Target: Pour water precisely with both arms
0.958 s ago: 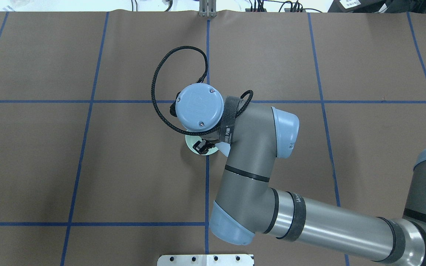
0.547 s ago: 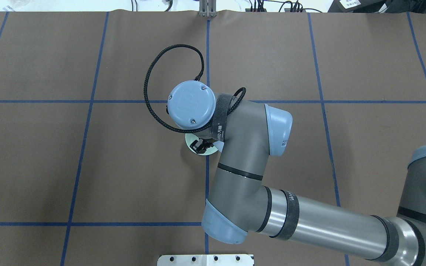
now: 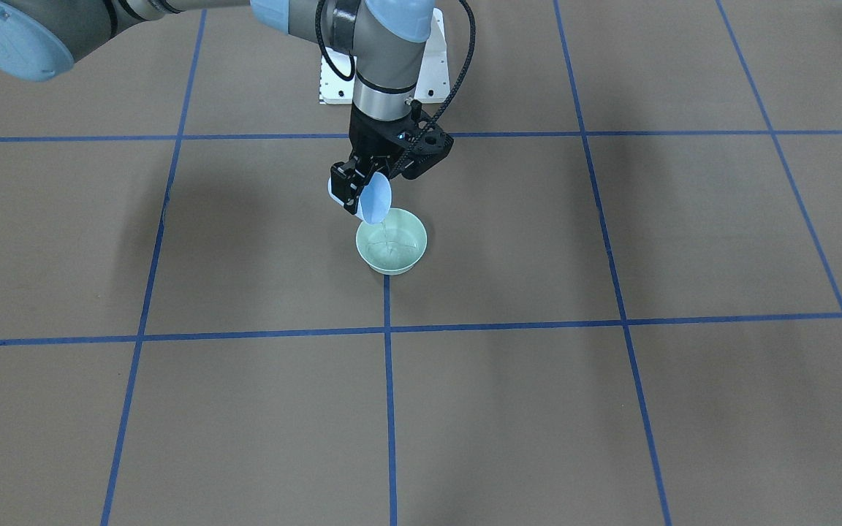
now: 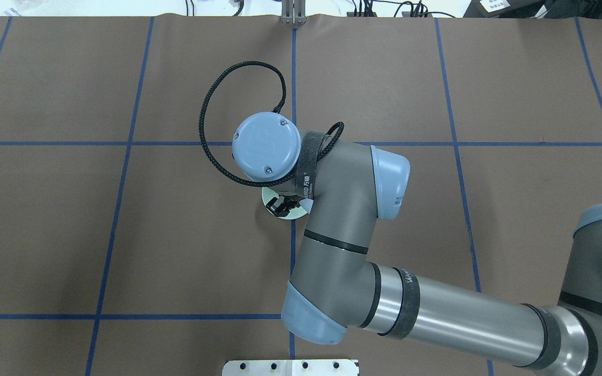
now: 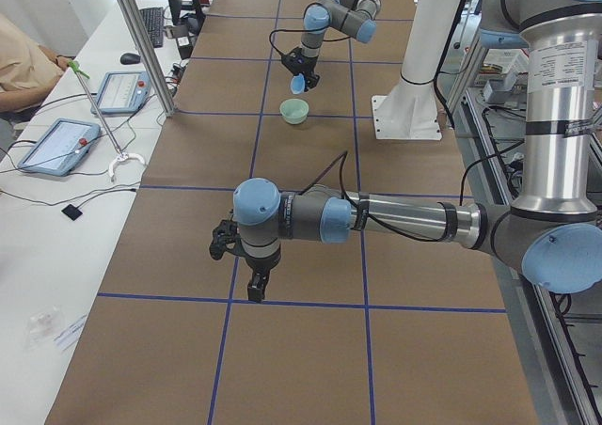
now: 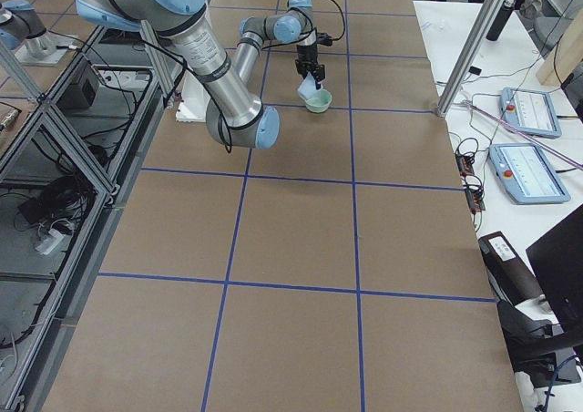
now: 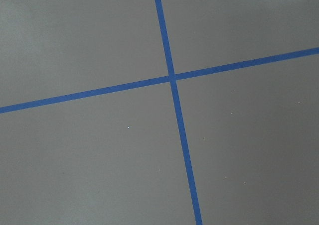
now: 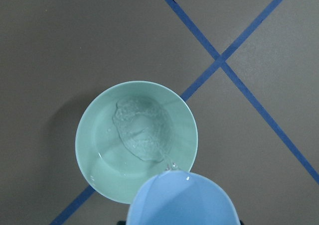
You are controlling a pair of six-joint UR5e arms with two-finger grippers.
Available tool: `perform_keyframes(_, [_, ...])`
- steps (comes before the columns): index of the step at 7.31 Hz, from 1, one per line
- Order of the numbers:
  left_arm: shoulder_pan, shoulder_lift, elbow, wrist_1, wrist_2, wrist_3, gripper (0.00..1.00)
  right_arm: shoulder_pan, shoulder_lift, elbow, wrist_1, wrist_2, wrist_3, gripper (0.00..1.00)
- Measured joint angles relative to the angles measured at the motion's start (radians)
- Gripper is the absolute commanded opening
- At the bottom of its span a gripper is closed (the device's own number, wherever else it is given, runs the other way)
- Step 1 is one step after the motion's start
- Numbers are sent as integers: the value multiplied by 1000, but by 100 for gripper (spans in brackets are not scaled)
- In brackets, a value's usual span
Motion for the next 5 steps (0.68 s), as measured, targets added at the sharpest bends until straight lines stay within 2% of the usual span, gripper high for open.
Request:
perform_keyframes(2, [-1, 0, 0, 1, -3, 0, 100, 2, -11, 7, 62, -1, 25, 0])
perform_keyframes(5, [-1, 0, 0, 2, -32, 0, 100, 4, -89, 35, 278, -8, 105, 0])
